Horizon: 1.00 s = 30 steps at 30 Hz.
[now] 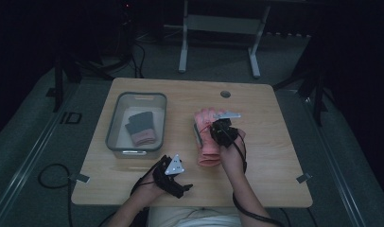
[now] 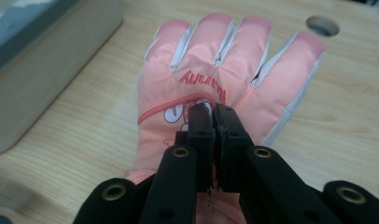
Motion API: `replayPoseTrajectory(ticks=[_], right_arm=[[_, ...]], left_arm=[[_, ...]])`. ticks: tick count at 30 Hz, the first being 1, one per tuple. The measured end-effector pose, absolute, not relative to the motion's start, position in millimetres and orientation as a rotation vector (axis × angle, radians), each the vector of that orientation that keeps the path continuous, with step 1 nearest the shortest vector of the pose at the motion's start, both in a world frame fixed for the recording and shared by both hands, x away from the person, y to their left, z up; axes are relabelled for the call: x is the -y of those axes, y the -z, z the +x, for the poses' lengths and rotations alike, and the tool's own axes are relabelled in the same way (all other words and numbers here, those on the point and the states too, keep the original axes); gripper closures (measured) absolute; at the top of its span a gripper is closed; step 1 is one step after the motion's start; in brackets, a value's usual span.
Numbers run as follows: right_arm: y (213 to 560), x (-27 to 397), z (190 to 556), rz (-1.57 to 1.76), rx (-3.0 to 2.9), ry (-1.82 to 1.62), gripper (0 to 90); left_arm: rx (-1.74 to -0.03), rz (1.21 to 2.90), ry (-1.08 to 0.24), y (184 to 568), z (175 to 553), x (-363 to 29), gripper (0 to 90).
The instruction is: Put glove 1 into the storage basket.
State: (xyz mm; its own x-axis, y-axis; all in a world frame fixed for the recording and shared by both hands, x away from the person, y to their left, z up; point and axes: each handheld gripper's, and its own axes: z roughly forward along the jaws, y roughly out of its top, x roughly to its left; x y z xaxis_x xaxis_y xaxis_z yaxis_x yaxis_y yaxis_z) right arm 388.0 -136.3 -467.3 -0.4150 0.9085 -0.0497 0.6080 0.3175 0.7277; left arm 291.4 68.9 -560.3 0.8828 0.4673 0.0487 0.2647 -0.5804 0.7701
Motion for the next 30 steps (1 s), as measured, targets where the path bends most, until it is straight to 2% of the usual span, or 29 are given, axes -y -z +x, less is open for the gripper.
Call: replayPoseTrajectory(ticks=[8,16,24,30], right_arm=[[492,132,393,1.345,-2.171,-0.836,86.0],[492,151,388,1.322,-2.211,-0.823,85.6],[483,155,383,1.267,-2.238,-0.916,70.9],[464,167,377,1.232,-2.237,-1.019,65.7]], left_arm=[[-0.522,2.219,-0.313,560,291,-69,2.9],[-0.527,2.215,-0.308,560,291,-69,2.9],[-0.551,2.211,-0.328,559,293,-70,2.8],[-0.571,2.201,-0.333,559,294,-71,2.8]])
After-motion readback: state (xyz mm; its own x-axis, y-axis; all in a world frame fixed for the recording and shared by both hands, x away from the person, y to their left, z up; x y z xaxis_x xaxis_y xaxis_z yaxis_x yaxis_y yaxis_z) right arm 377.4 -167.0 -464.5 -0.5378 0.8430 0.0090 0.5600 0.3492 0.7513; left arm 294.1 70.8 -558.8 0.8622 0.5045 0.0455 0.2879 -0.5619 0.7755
